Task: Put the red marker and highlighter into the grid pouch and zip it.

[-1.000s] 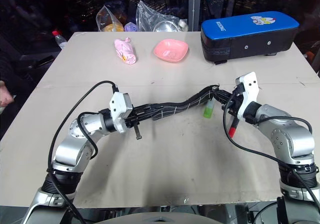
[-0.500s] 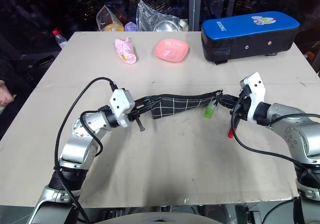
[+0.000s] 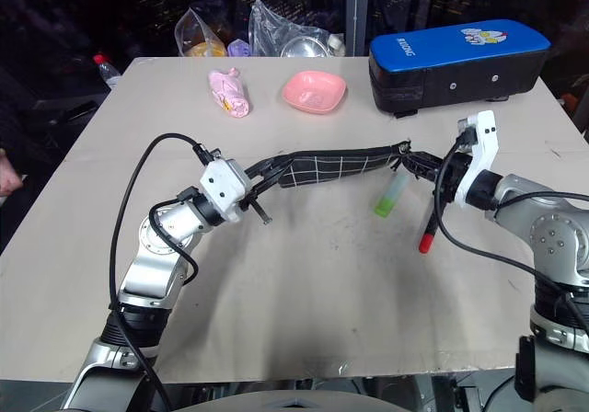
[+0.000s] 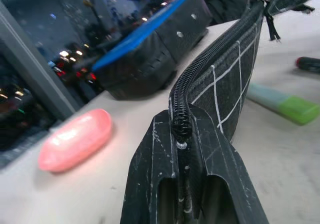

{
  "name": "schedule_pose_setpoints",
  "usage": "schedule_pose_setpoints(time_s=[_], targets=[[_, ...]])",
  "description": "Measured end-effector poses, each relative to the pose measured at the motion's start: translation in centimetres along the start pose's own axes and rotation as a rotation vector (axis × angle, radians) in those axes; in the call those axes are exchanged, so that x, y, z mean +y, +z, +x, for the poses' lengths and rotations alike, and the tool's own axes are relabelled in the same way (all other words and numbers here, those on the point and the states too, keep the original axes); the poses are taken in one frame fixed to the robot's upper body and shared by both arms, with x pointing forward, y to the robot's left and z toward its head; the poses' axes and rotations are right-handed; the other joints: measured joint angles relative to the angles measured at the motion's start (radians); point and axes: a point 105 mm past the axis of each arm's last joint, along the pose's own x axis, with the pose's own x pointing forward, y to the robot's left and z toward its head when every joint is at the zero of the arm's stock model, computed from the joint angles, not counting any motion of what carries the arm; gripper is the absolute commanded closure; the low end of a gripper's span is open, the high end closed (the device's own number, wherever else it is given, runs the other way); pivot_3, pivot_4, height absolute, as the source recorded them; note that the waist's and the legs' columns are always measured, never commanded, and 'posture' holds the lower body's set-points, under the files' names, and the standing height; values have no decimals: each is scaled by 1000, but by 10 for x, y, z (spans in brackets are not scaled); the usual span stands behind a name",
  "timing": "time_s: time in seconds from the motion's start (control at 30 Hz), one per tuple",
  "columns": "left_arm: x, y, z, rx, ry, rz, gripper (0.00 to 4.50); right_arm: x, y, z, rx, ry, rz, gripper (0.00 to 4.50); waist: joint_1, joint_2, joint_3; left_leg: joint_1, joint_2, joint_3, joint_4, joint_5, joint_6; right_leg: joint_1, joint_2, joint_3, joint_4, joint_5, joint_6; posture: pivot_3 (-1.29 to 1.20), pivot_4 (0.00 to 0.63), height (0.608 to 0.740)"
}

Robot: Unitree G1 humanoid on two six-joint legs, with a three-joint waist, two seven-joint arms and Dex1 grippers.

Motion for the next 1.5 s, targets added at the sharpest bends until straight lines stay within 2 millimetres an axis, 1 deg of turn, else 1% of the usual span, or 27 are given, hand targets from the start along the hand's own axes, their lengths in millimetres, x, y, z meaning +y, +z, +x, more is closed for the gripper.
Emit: schedule_pose_setpoints(time_s=[0.07, 0.13, 0.2, 0.27, 0.4, 0.47, 0.57, 0.7, 0.83, 0.93, 1.2, 1.5], targets=[[1, 3, 0, -11, 17, 39, 4434, 2, 3, 2, -20, 0, 56, 4500, 0, 0, 0, 0, 0, 0, 0, 0, 0, 0, 0, 1, 0, 0, 0, 0, 150, 734], [2, 6, 2, -24, 42, 103, 4434, 4, 7, 9, -60, -3, 161, 4500, 0, 0, 0, 0, 0, 0, 0, 0, 0, 0, -1, 3, 0, 0, 1, 0, 150, 734], [3, 9, 4, -38, 65, 149, 4434, 2, 9, 17, -98, -22, 280, 4500, 0, 0, 0, -1, 0, 0, 0, 0, 0, -1, -1, 4, 0, 2, 3, 0, 150, 734], [4, 10, 5, -43, 84, 179, 4434, 0, 11, 18, -103, -42, 330, 4500, 1, 0, 0, -3, 0, 0, -1, 0, 0, -3, 0, 4, 1, 2, 3, 0, 150, 734], [5, 9, 5, -45, 104, 208, 4434, -1, 13, 16, -102, -60, 354, 4500, -1, 0, 0, -4, 0, 1, -1, 0, 1, -4, 0, 4, 1, 2, 3, 0, 150, 734], [4, 9, 5, -45, 108, 226, 4434, -2, 13, 15, -90, -65, 333, 4500, -1, 1, 0, -4, 0, 2, -1, 0, 1, -5, 1, 3, 1, 2, 3, 0, 150, 734], [4, 7, 5, -41, 113, 233, 4434, 4, 14, 14, -55, -51, 247, 4500, -2, 1, 0, -4, 0, 2, -1, 0, 1, -5, 1, 2, 1, 2, 3, 0, 150, 734], [1, 7, 6, -45, 103, 243, 4434, 20, 7, 20, 37, -7, 42, 4500, -3, 1, 0, -4, 0, 3, -1, 0, 1, -5, 1, 2, 1, 2, 4, 0, 150, 734], [-5, 6, 7, -50, 75, 259, 4434, 24, 3, 22, 95, 20, -122, 4500, -1, 1, 1, -4, 0, 3, -1, 0, 1, -5, 1, 1, 1, 2, 4, 0, 150, 734], [-12, 7, 8, -63, 37, 268, 4434, 25, -1, 25, 116, 40, -187, 4500, -2, 1, 1, -4, 0, 3, -1, 0, 1, -5, 1, 2, 0, 2, 4, 0, 150, 734], [-20, 4, 1, -56, -26, 291, 4434, 26, -6, 25, 165, 95, -305, 4500, -1, 1, 1, -4, 0, 3, -1, 0, 1, -5, 1, 1, 0, 2, 3, 0, 150, 734], [-28, 3, 3, -62, -60, 281, 4434, 45, -17, 32, 215, 242, -383, 4500, -1, 1, 1, -4, 0, 2, -1, 0, 1, -5, 0, 1, 0, 2, 3, 0, 150, 734]])
